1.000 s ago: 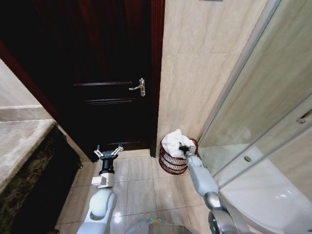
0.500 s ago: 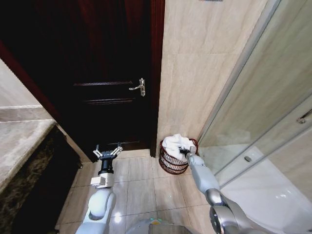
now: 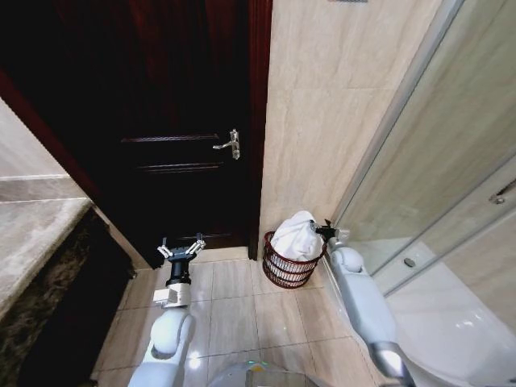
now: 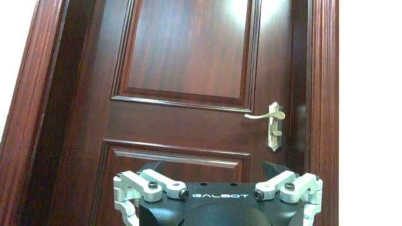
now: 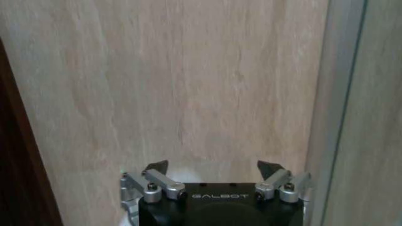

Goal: Discard the used towel into the hamper.

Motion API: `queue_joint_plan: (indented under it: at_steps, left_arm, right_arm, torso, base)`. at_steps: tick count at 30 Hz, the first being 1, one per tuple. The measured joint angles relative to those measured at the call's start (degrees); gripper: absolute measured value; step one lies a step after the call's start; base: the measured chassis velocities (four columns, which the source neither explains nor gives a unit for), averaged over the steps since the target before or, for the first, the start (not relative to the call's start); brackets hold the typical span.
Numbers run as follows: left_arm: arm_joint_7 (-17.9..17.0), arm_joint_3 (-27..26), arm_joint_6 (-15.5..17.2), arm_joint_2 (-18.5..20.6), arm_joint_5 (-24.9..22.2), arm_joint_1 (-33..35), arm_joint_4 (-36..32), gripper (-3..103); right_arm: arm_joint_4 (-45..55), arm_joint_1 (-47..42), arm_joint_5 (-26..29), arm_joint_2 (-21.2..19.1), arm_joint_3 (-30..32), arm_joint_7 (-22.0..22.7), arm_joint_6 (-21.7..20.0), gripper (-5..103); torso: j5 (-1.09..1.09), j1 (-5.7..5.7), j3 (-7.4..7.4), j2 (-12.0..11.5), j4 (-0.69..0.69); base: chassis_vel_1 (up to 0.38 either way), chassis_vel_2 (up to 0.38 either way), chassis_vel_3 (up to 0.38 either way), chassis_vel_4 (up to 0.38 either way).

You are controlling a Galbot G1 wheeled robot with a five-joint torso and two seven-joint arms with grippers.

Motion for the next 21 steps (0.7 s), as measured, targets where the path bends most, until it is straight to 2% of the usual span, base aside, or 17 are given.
queue_joint_plan:
  at_steps: [2, 4, 6, 7, 11, 14, 21]
  left_arm:
    - [0.4, -0.1, -0.1, 0.1, -0.3, 0.2, -0.1, 100]
    - [0.6, -0.2, -0.4, 0.3, -0.5, 0.4, -0.2, 100]
    - [0.8, -0.4, -0.7, 0.7, -0.7, 0.7, -0.4, 100]
    - [0.8, -0.6, -0.7, 0.9, -0.8, 0.9, -0.7, 100]
    - [1.1, -0.9, -0.7, 1.4, -1.5, 1.4, -1.6, 100]
    - [1.3, -1.1, -0.7, 1.5, -1.8, 1.5, -1.7, 100]
    - [2.1, -0.7, -1.0, 1.1, -1.9, 1.4, -1.6, 100]
  right_arm:
    - [-2.4, 2.1, -0.1, 0.2, -0.4, -0.4, 0.8, 99]
    - [-5.2, 4.1, 0.0, 1.1, -0.8, -0.6, 0.5, 100]
    - [-8.7, 6.0, 0.0, 2.1, -0.9, -2.6, -3.4, 100]
    - [-10.2, 6.6, -0.7, 2.4, -0.9, -3.1, -3.9, 100]
    - [-10.8, 6.3, -1.7, 2.9, -0.7, -1.5, -2.4, 100]
    - [-4.2, 2.8, 0.4, 2.0, -0.5, 0.9, -2.4, 100]
    - [14.3, -9.8, 2.3, -1.0, 2.2, 5.1, -0.7, 100]
  torso:
    - [-0.03, 0.00, 0.00, 0.0, 0.01]
    - [-0.02, 0.00, 0.00, 0.0, 0.02]
    - [0.00, 0.01, 0.00, 0.0, 0.04]
    - [-0.03, 0.00, 0.00, 0.0, 0.04]
    - [0.02, 0.01, 0.01, 0.0, 0.04]
    - [-0.05, 0.00, 0.00, 0.0, 0.03]
    - [-0.01, 0.00, -0.01, 0.0, 0.00]
  base:
    - [0.000, 0.000, 0.000, 0.000]
    - [0.000, 0.000, 0.000, 0.000]
    - [0.000, 0.000, 0.000, 0.000]
    - [0.000, 0.000, 0.000, 0.000]
    - [0.000, 0.000, 0.000, 0.000]
    - [0.000, 0.000, 0.000, 0.000]
    - [0.000, 0.000, 0.000, 0.000]
